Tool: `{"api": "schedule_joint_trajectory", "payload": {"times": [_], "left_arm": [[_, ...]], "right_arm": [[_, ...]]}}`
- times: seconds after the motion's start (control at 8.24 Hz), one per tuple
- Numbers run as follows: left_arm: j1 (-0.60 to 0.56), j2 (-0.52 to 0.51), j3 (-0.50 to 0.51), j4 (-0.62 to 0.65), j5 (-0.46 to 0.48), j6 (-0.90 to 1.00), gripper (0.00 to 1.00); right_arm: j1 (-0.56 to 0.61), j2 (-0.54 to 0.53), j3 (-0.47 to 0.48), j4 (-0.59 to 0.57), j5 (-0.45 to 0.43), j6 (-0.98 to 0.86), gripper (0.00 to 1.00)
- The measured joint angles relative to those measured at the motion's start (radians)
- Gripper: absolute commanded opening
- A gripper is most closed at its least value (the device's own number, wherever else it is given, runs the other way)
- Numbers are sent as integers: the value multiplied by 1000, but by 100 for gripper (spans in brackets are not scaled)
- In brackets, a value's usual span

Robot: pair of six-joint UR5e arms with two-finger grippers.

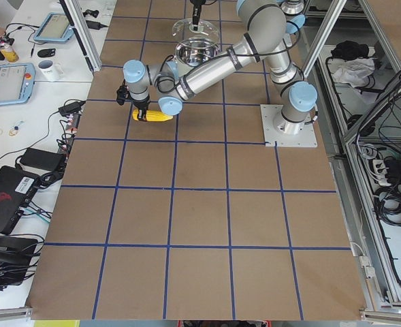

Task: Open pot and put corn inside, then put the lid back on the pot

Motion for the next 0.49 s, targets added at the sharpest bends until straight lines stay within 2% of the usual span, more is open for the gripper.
{"api": "schedule_joint_trajectory", "payload": {"times": [0.24, 0.49], "left_arm": [[-70, 100, 0, -92, 27, -103, 0], [-173, 180, 0, -158, 38, -220, 0]], "right_arm": [[-105, -98, -9, 96, 2, -92, 24], [-259, -170, -12, 168, 4, -268, 22]]}}
